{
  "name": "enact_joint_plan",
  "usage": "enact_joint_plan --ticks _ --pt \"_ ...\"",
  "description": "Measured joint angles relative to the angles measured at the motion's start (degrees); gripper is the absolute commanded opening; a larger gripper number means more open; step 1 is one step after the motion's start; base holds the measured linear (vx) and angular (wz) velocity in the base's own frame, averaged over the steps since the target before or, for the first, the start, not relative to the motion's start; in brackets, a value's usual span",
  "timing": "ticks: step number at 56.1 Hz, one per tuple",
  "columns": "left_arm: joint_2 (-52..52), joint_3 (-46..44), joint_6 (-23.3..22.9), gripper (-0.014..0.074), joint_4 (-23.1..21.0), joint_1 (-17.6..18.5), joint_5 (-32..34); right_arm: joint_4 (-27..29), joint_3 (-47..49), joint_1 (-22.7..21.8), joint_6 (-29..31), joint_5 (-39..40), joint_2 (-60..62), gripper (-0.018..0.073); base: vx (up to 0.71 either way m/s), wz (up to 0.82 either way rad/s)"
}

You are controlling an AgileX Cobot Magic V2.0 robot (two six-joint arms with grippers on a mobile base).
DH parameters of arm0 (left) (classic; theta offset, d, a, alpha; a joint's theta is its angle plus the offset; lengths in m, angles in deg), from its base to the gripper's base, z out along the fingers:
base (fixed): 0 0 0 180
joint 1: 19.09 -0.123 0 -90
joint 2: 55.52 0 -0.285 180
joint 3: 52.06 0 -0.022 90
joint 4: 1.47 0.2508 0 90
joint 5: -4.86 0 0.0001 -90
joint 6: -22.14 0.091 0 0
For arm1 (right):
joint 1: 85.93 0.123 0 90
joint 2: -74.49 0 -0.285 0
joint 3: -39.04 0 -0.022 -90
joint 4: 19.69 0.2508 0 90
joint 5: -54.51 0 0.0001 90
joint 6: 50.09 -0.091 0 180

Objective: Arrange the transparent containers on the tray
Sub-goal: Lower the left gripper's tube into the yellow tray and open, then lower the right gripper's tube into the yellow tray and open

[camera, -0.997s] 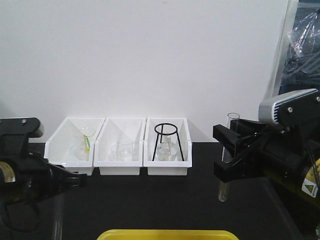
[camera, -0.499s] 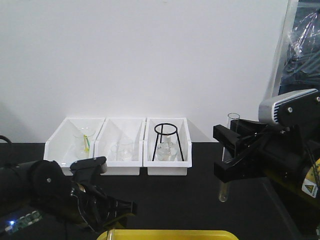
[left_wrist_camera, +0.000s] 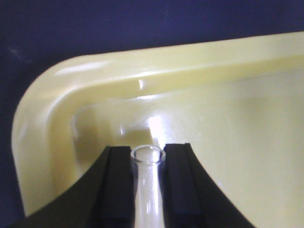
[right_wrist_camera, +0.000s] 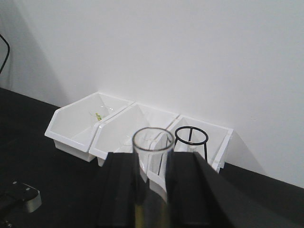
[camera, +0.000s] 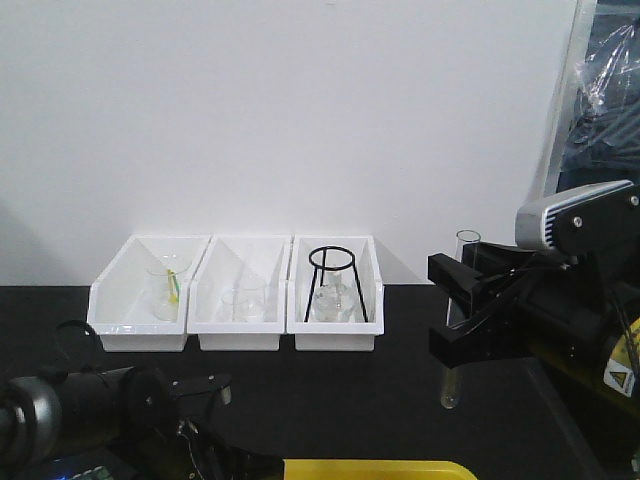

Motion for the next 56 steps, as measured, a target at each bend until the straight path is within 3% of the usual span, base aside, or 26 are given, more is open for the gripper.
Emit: enact_joint_plan --ticks 24,41,56 --pt "-1.03 0.00 0.04 0.0402 0.05 0.00 0.57 0.00 0.00 0.00 0.00 -0.91 0.00 -0.0013 0.00 0.00" --pt "-0.29 0.00 0.16 0.0423 2.18 0.00 0.61 3.18 0.00 0.00 0.00 -12.74 -4.06 -0.0013 0.00 0.00" --pt "7.62 0.00 0.52 0.0422 2.40 0.00 4.82 16.77 0.00 0.00 0.00 -24.21 -12.63 -0.0011 0.00 0.00"
